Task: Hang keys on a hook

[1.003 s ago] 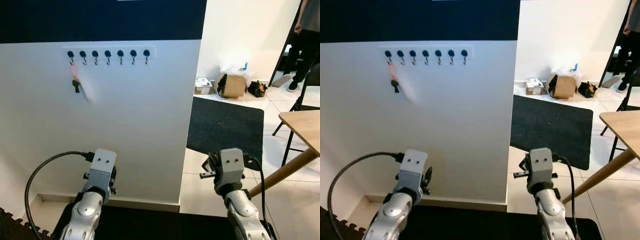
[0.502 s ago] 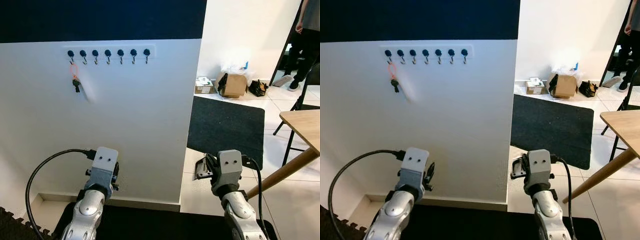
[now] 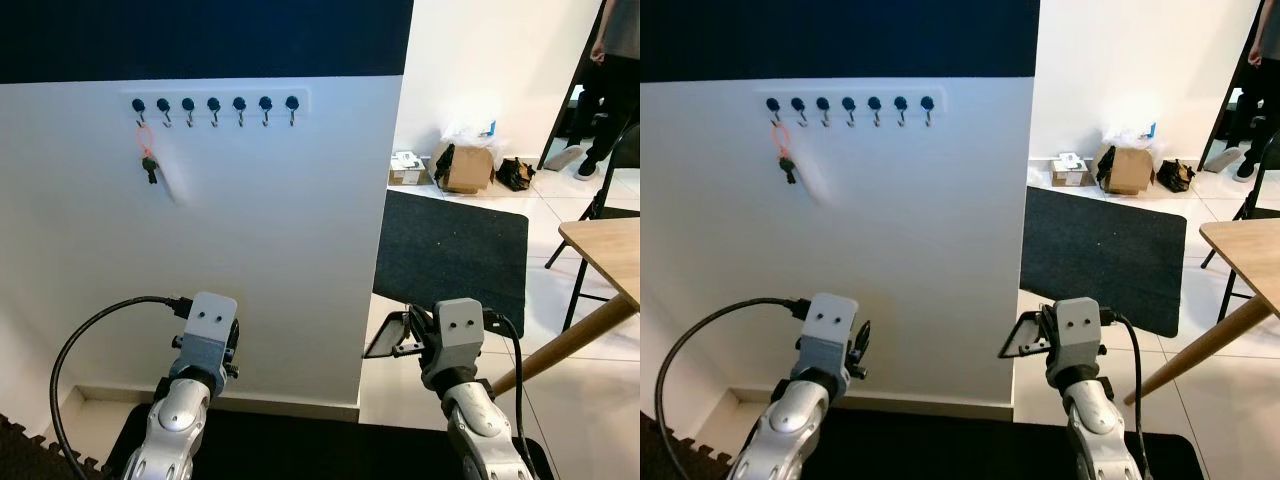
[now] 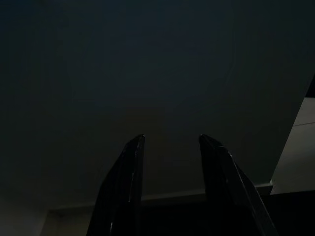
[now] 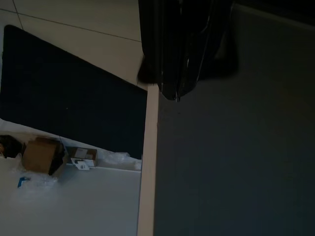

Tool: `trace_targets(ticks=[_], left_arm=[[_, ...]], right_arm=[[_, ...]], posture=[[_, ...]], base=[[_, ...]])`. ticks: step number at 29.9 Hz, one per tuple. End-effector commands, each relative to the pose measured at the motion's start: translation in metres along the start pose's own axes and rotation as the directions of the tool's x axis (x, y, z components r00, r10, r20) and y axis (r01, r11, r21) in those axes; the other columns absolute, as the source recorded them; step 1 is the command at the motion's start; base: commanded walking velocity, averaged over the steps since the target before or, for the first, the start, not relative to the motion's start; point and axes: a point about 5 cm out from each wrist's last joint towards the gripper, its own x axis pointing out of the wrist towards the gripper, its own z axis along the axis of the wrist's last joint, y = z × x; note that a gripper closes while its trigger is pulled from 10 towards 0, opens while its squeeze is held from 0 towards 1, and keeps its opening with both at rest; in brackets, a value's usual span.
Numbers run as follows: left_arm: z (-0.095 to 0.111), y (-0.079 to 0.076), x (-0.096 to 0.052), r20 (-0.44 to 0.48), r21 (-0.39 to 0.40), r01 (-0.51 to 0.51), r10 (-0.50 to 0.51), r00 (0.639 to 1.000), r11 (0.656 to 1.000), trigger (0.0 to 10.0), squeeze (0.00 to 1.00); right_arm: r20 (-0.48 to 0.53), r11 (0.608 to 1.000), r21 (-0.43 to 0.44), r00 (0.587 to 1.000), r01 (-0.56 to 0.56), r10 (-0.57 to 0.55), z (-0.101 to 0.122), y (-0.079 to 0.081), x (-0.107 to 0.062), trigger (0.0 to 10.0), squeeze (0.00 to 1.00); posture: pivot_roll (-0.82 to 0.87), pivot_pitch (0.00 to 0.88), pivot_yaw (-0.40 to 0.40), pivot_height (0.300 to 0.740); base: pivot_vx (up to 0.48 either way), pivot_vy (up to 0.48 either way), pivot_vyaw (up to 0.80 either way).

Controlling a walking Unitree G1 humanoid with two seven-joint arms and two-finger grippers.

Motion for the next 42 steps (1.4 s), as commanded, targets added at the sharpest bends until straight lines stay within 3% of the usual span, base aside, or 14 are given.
trace_targets(ticks=[1,16,28,42], left_arm=[[-0.005,-0.001,0.0,-0.018,0.005,0.006,-0.006,1.0,1.0,10.0,0.0],[-0.006,0.0,0.0,-0.017,-0.001,-0.003,0.003,1.0,1.0,10.0,0.0],[-0.012,0.012,-0.023,-0.015,-0.012,0.034,-0.034,0.999,0.999,10.0,0.0],[-0.009,0.009,-0.023,-0.005,-0.011,0.051,-0.051,0.999,0.999,10.0,0.0]], right_arm=[[0.021,1.0,0.004,1.0,-0.01,0.01,0.003,0.002,0.001,10.0,0.0],[0.019,1.0,-0.013,1.0,-0.009,0.009,0.004,-0.002,0.002,10.0,0.0],[-0.016,0.999,-0.042,1.0,0.004,-0.005,-0.007,-0.012,-0.011,10.0,0.0],[-0.035,0.999,-0.051,0.999,0.001,-0.003,-0.012,-0.012,-0.014,10.0,0.0]], posture=[[0.04,0.142,0.061,0.74],[0.04,0.136,0.057,0.74],[0.04,0.136,0.06,0.74],[0.04,0.137,0.063,0.74]], base=[[0.48,0.0,0.0],[0.408,0.0,0.0],[0.0,0.0,0.0],[0.0,0.0,0.0]])
